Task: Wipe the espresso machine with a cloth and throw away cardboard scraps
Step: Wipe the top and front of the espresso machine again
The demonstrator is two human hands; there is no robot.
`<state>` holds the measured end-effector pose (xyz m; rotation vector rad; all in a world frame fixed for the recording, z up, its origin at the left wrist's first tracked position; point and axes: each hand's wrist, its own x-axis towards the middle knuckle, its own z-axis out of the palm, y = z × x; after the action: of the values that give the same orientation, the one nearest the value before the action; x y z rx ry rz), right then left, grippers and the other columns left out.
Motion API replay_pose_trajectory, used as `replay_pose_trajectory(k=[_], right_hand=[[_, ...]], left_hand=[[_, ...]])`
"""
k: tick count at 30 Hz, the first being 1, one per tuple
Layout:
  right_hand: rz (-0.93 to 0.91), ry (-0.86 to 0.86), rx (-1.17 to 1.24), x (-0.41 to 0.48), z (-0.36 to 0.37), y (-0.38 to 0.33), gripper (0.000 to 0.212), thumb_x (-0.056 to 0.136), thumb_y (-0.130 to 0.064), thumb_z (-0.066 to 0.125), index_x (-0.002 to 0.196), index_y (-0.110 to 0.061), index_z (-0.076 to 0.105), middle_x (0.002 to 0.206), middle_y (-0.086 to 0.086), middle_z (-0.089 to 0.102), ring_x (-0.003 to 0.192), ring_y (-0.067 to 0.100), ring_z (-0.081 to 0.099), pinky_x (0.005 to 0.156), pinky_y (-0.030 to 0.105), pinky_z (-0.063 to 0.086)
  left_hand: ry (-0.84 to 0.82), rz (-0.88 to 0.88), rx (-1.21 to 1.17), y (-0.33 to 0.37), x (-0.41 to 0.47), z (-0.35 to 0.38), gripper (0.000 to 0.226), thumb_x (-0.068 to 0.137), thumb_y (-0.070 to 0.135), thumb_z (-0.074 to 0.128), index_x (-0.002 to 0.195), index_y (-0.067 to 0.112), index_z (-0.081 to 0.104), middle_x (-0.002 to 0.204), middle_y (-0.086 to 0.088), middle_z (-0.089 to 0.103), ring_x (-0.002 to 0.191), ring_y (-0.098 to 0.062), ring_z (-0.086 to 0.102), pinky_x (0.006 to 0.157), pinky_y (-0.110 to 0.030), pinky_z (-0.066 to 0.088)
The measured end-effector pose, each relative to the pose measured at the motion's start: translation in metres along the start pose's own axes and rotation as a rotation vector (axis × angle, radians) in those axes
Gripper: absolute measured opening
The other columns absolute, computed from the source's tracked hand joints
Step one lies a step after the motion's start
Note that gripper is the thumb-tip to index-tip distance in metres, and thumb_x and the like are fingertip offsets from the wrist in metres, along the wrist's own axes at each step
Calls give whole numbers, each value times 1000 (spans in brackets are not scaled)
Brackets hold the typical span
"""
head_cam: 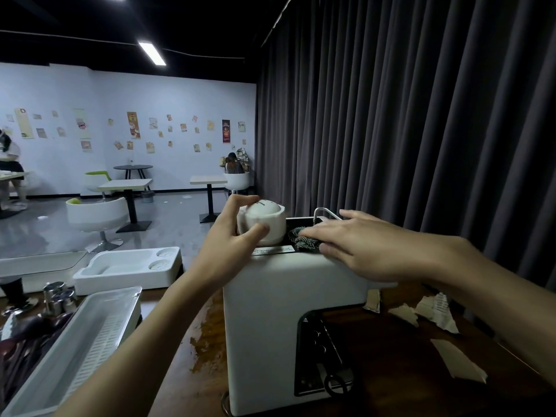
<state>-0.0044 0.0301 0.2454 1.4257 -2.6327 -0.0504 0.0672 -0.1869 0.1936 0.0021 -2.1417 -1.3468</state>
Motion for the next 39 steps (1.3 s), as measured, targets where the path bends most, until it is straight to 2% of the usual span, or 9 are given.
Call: replay_pose_trajectory(k=[5,9,13,20,22,26,31,35,39], right_hand=[[67,-53,-23,46,8,12,42,105,-33,28,147,-30,34,144,-2,49,136,20,39,120,39,14],[125,-89,-77,77,5,18,46,106,-32,24,151,-28,28,154,-3,37,143,17,30,120,38,1],[152,-57,-52,84,9,20,44,105,-35,24,149,-36,29,154,-7,37,140,21,35,113,40,17],[57,-10,25,47,5,16,41,104,-37,32,144,-43,37,135,-5,54,126,23,46,111,39,23],[9,11,44,26,4,11,40,103,-38,34,143,-44,37,139,-10,52,130,18,42,114,42,22],[-42,138,135,0,14,2,41,104,-29,38,144,-38,39,149,-21,39,138,2,31,116,31,16],[40,197,252,22,26,25,42,103,-18,38,142,-33,45,148,-13,44,138,14,35,117,31,13],[77,200,342,27,31,53,45,102,-11,39,137,-37,49,149,-14,41,138,6,29,118,32,7],[79,202,397,24,32,63,45,101,-8,40,134,-37,52,150,-7,43,142,8,30,122,36,-2]], left_hand=[[11,12,21,-1,-2,1,49,79,40,58,127,38,50,120,8,64,106,-13,65,90,-35,54],[19,15,59,-5,2,3,47,78,41,58,124,43,48,125,6,62,109,-17,63,95,-40,52],[22,20,126,-6,5,10,54,76,42,56,127,45,41,127,-1,56,106,-23,62,92,-42,51],[45,25,68,-9,5,12,46,82,45,60,125,45,45,127,-2,59,110,-18,62,96,-38,50],[49,28,52,-9,5,13,45,84,42,62,126,44,45,127,-2,59,110,-18,62,96,-37,49],[101,2,14,-4,2,17,46,84,38,64,127,42,47,125,1,61,109,-16,62,98,-41,50],[165,-42,74,12,-7,42,53,72,49,54,123,51,39,129,2,53,114,-25,58,100,-50,49],[-109,-25,151,16,-16,38,73,67,50,55,134,59,30,137,10,35,122,-27,50,108,-52,41],[-517,53,250,10,-13,-10,99,64,61,74,140,73,13,153,26,25,143,-12,29,120,-50,25]])
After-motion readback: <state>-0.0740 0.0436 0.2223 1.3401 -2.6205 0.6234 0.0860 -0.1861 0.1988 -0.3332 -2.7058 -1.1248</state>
